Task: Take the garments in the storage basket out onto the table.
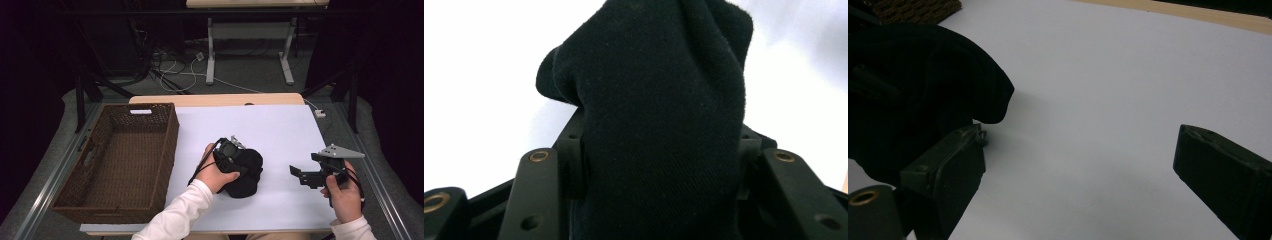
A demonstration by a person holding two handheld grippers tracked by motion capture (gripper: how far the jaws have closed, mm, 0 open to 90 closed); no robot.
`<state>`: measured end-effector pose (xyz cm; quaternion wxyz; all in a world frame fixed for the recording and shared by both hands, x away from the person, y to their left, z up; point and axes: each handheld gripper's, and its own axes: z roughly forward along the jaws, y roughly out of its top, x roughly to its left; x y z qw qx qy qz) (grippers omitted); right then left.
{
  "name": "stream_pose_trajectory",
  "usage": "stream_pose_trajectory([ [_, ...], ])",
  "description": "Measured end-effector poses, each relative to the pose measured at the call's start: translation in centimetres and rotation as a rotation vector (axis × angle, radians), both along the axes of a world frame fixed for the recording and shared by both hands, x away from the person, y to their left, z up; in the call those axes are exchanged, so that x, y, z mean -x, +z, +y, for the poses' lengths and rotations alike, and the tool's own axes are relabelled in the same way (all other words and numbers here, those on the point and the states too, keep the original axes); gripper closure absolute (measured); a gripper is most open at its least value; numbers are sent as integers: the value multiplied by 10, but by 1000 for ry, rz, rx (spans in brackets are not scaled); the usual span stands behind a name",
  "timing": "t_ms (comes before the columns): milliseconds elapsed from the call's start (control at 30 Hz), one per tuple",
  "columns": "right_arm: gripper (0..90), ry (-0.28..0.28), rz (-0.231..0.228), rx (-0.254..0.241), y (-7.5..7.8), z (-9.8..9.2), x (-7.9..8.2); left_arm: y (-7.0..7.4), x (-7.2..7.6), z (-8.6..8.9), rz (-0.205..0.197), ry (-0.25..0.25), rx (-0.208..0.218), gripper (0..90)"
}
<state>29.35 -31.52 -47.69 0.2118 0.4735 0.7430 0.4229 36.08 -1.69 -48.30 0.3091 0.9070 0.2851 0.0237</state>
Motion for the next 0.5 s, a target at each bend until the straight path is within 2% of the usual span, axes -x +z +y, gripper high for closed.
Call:
stream_pose_trajectory([
  [200,60,4,2,4,-2,3,0,-9,1,-1,1,-15,-7,443],
  [300,60,9,8,7,-2,4,0,-13,2,-1,-20,-25,-16,431],
  [500,60,14,14,12,-4,6,-1,-24,4,0,-23,-14,4,409],
])
